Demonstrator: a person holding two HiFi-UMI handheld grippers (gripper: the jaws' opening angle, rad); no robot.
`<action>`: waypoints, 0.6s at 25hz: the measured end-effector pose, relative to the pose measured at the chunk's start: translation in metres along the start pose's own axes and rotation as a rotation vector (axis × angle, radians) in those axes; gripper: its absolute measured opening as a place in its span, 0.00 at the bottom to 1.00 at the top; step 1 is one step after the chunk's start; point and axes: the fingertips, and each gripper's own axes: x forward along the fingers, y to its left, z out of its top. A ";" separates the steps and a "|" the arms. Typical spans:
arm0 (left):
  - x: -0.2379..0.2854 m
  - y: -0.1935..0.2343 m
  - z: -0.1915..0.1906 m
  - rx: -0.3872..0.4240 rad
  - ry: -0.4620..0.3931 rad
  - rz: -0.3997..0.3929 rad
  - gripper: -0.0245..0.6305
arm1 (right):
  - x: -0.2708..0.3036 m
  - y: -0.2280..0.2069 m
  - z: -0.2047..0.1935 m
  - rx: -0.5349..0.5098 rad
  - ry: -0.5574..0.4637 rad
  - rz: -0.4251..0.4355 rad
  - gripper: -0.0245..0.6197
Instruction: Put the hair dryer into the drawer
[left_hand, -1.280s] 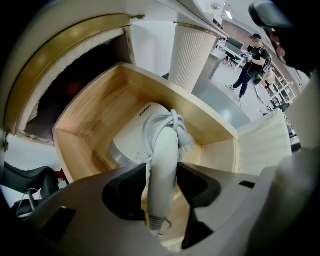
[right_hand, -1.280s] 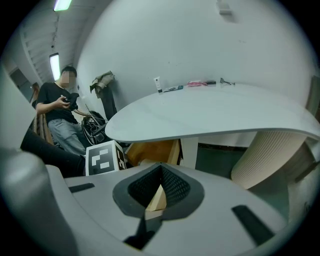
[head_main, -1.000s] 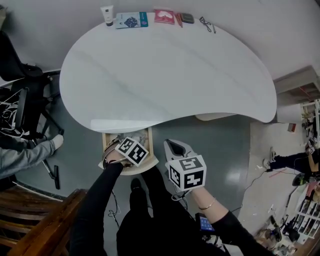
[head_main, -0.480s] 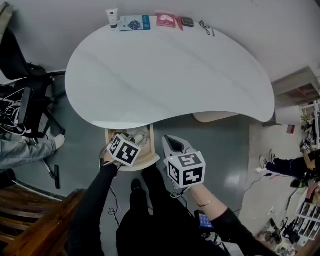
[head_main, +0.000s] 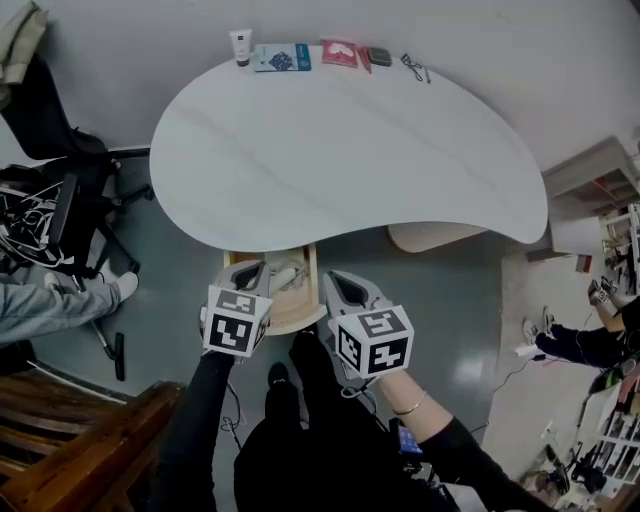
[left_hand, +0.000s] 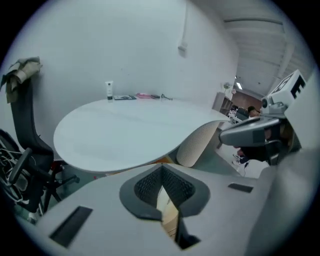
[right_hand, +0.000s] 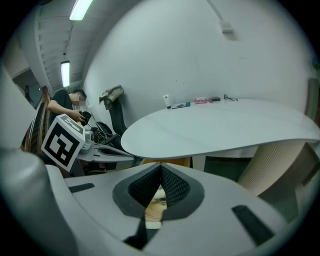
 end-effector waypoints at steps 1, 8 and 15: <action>-0.007 0.000 0.003 -0.010 -0.021 0.002 0.05 | -0.002 0.003 0.001 0.002 -0.008 0.001 0.04; -0.051 -0.008 0.019 -0.058 -0.144 0.004 0.05 | -0.024 0.021 0.007 -0.007 -0.076 0.011 0.04; -0.092 -0.011 0.034 -0.078 -0.265 0.022 0.05 | -0.050 0.042 0.023 -0.024 -0.173 0.045 0.04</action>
